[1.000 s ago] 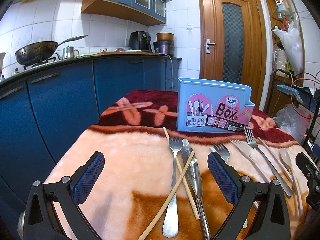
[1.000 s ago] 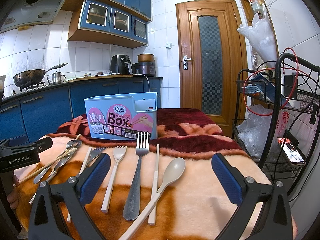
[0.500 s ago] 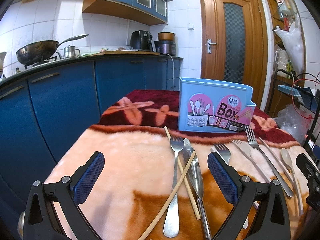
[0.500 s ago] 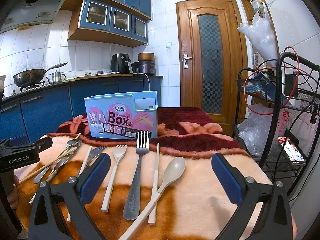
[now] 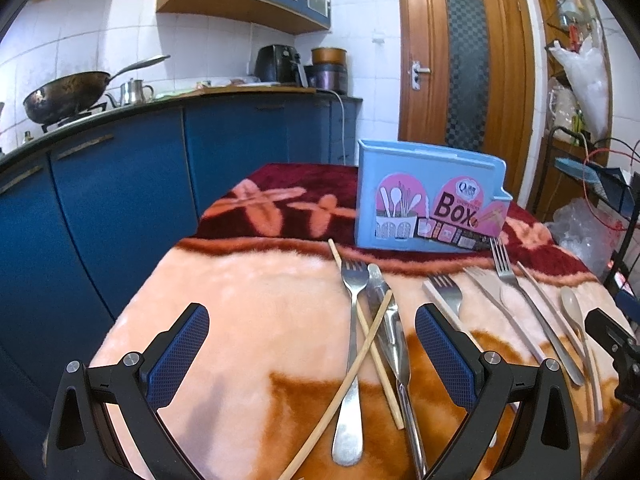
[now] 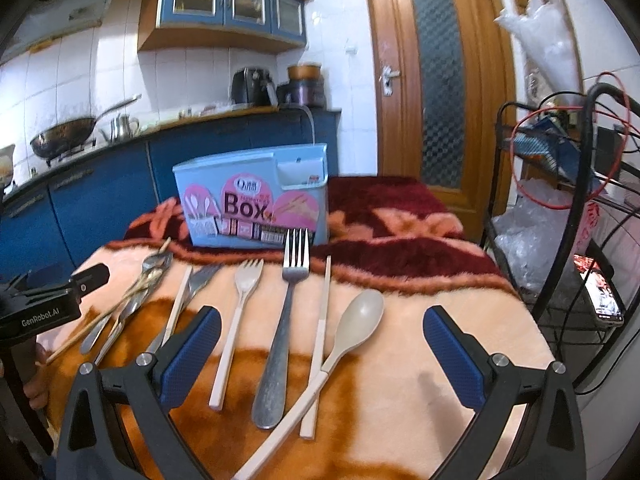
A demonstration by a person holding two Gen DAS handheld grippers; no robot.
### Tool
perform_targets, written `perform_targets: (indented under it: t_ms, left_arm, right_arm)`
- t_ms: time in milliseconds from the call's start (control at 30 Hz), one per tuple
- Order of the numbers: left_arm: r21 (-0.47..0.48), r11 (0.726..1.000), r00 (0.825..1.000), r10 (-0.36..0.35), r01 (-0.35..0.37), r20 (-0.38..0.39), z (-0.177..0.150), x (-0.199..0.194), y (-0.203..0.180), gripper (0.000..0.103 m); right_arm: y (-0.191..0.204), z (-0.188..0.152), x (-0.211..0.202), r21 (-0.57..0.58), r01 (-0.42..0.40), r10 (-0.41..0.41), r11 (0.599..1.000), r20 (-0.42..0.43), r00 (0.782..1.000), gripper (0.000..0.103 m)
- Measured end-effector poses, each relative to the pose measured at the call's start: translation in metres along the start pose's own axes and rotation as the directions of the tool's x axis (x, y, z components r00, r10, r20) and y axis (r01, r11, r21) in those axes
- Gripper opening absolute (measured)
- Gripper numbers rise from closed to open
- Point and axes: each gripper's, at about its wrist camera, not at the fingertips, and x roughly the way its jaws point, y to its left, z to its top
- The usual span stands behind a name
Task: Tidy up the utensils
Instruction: 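Close the left tool on a silver fork while the right tool closes on the beige wooden spoon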
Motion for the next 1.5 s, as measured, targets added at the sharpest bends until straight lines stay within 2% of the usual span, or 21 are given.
perform_targets:
  t_ms: [200,400,567,700,833,933,1067,1167,1200,1300,1400,1467,1500]
  left_arm:
    - [0.048,0.999,0.997,-0.001,0.004,-0.075,0.009,0.006,0.005,0.102]
    - [0.085,0.996,0.985,0.005,0.009,-0.171,0.024,0.017,0.016,0.102]
    - [0.11,0.993,0.956,0.0,0.033,-0.292,0.029,0.036,0.024,0.102]
    - [0.112,0.992,0.936,-0.02,0.063,-0.351,0.029,0.048,0.025,0.087]
    - [0.044,0.988,0.909,-0.121,0.151,-0.399,0.029,0.054,0.024,0.08]
    - [0.047,0.981,0.903,-0.152,0.186,-0.403,0.029,0.053,0.016,0.079]
    - [0.07,0.978,0.907,-0.155,0.197,-0.393,0.035,0.056,0.005,0.078]
    - [0.046,0.979,0.905,-0.165,0.199,-0.391,0.042,0.067,0.004,0.069]
    - [0.038,0.979,0.903,-0.168,0.199,-0.395,0.044,0.072,0.004,0.064]
    - [-0.009,0.977,0.881,-0.197,0.214,-0.43,0.046,0.089,0.006,0.044]
    - [-0.082,0.965,0.846,-0.258,0.249,-0.467,0.044,0.105,0.01,0.029]
    - [-0.102,0.96,0.845,-0.277,0.259,-0.457,0.043,0.106,0.012,0.025]
    - [-0.106,0.959,0.846,-0.283,0.264,-0.452,0.044,0.105,0.013,0.015]
  right_arm:
    - [-0.006,0.014,0.007,-0.031,-0.015,0.011,0.999,-0.126,0.992,0.103]
    - [-0.02,0.029,0.024,0.006,-0.013,0.014,1.0,-0.289,0.957,0.1]
    - [-0.029,0.034,0.037,0.038,-0.019,0.032,0.999,-0.397,0.917,0.084]
    - [-0.033,0.036,0.046,0.034,-0.027,0.039,0.999,-0.439,0.898,0.072]
    - [-0.032,0.035,0.054,0.039,-0.05,0.062,0.998,-0.462,0.885,0.062]
    - [-0.032,0.032,0.059,0.056,-0.07,0.088,0.996,-0.483,0.871,0.055]
    - [-0.033,0.03,0.067,0.073,-0.076,0.103,0.994,-0.495,0.863,0.051]
    - [-0.032,0.03,0.069,0.077,-0.084,0.111,0.993,-0.489,0.865,0.046]
    - [-0.032,0.031,0.071,0.079,-0.086,0.114,0.993,-0.488,0.865,0.044]
    - [-0.031,0.031,0.073,0.076,-0.096,0.121,0.992,-0.484,0.867,0.036]
    - [-0.031,0.031,0.074,0.081,-0.11,0.135,0.991,-0.476,0.869,0.032]
    - [-0.03,0.032,0.074,0.076,-0.117,0.139,0.99,-0.468,0.873,0.028]
    - [-0.03,0.032,0.074,0.072,-0.12,0.139,0.99,-0.464,0.875,0.027]
